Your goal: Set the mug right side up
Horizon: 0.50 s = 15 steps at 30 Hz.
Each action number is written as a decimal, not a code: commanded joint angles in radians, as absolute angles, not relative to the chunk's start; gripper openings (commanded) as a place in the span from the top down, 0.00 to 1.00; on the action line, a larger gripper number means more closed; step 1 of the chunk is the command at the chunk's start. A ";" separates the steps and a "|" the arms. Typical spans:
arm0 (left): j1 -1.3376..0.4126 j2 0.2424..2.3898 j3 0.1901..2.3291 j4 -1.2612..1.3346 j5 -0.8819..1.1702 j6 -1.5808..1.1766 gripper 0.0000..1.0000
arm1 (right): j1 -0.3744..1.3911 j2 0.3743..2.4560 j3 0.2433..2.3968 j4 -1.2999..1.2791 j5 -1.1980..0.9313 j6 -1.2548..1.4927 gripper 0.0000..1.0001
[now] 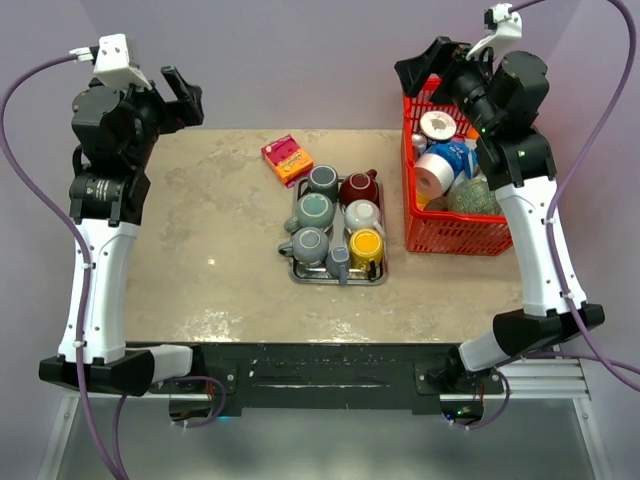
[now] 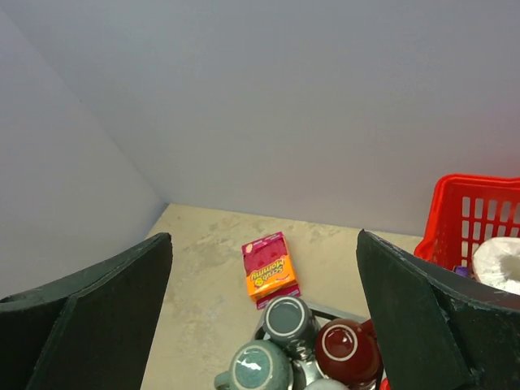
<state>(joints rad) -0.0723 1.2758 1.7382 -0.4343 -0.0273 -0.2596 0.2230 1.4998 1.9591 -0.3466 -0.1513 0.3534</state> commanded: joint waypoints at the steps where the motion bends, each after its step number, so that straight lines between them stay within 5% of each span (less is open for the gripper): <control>1: -0.069 1.244 1.692 -0.407 -0.008 -0.262 0.01 | 0.221 1.517 1.970 -0.369 -0.215 0.393 0.01; 6: -0.068 1.243 1.591 -0.411 0.044 -0.290 0.01 | 0.280 1.520 1.879 -0.351 -0.313 0.440 0.01; 15: -0.064 1.158 1.283 -0.394 0.014 -0.383 0.01 | 0.616 1.399 1.612 -0.344 -0.027 0.385 0.01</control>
<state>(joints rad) -0.0723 1.2377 1.3788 -0.4286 0.0204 -0.3161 0.5335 1.5040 1.6993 -0.3595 -0.1650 0.3897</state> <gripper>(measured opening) 0.992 0.986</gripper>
